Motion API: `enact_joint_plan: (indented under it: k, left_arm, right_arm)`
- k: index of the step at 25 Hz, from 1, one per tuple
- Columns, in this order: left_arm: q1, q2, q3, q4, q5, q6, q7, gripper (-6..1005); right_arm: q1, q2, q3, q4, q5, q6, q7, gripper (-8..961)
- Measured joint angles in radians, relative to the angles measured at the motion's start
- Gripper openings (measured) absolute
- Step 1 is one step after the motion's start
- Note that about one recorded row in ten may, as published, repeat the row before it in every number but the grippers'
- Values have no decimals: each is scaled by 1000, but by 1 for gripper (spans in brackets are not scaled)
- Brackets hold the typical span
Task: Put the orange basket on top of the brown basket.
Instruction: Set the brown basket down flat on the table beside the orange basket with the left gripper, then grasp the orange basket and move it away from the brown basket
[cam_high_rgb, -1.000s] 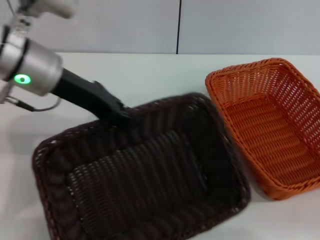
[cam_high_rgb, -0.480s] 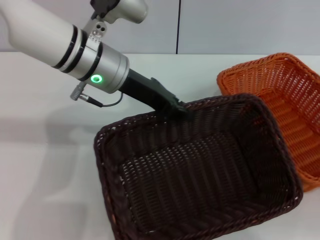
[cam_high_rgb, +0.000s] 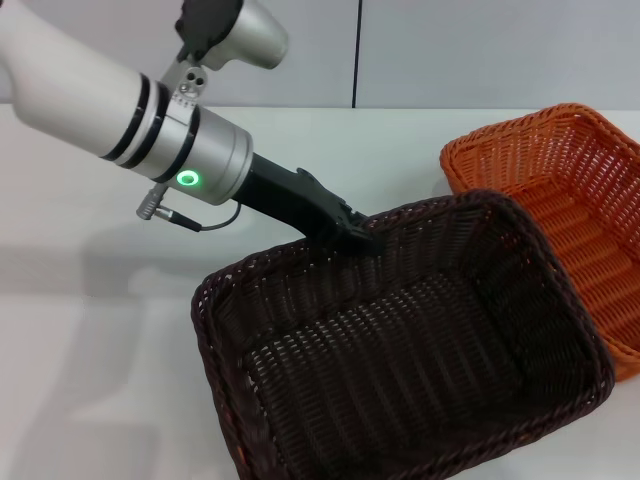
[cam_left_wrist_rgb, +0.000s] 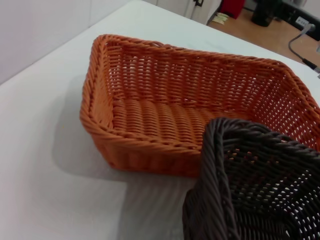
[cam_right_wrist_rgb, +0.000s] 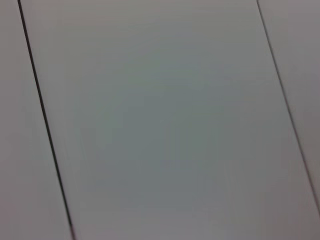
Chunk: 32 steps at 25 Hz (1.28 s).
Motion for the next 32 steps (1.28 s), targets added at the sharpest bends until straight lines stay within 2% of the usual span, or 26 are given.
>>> enact_joint_plan:
  k: [2,3,4,8,12,13,14,15,16,17,19,21,22,23,24,26,28,32]
  left_arm:
    - [24,0,2,-27,-23,-1,-3,215]
    - [56,3,-1,-62,-72,-3,-1,256]
    - [56,3,-1,-62,-72,-3,-1,297]
    - [133,7,-4,-132,-208,-2,56,462]
    - [154,8,-15,-144,-255,3,89,599]
    - [158,8,-23,-142,-262,5,99,634]
    - [159,8,-31,-138,-266,7,112,668]
    - [161,7,-38,-132,-269,9,124,708]
    - [161,7,-44,-120,-275,15,141,747]
    - [161,7,-44,-120,-275,15,141,787]
    - [159,7,-44,-103,-279,22,160,866]
    - [156,7,-44,-88,-281,30,177,865]
    - [156,7,-44,-88,-281,30,177,865]
    - [152,8,-44,-71,-281,38,193,865]
    - [151,8,-44,-67,-280,39,198,865]
    - [147,9,-44,-59,-275,40,202,864]
    - [142,10,-43,-54,-273,42,203,864]
    - [139,11,-43,-48,-273,52,204,863]
  right_arm:
    - [-26,2,-34,-38,-38,-24,109,611]
    - [-61,4,-76,-96,-91,-51,248,611]
    - [-61,4,-76,-96,-91,-51,248,611]
    - [-135,3,-134,-253,-235,-102,560,611]
    - [-196,-11,-144,-444,-461,-185,917,611]
    - [-219,-29,-136,-570,-621,-223,1178,611]
    - [-219,-29,-136,-570,-621,-223,1178,611]
    - [-227,-41,-125,-632,-703,-246,1301,611]
    - [-233,-67,-93,-733,-864,-303,1510,611]
    - [-233,-67,-93,-733,-864,-303,1510,611]
    - [-223,-99,-28,-814,-1039,-374,1687,611]
    - [-193,-133,56,-850,-1206,-443,1811,612]
    - [-169,-158,102,-856,-1293,-479,1861,613]
    - [-134,-191,157,-854,-1416,-540,1906,613]
    - [-134,-191,157,-854,-1416,-540,1906,613]
    - [-101,-214,183,-852,-1523,-582,1920,613]
    - [-59,-227,173,-843,-1657,-608,1934,613]
    - [-23,-234,112,-800,-1726,-611,1939,612]
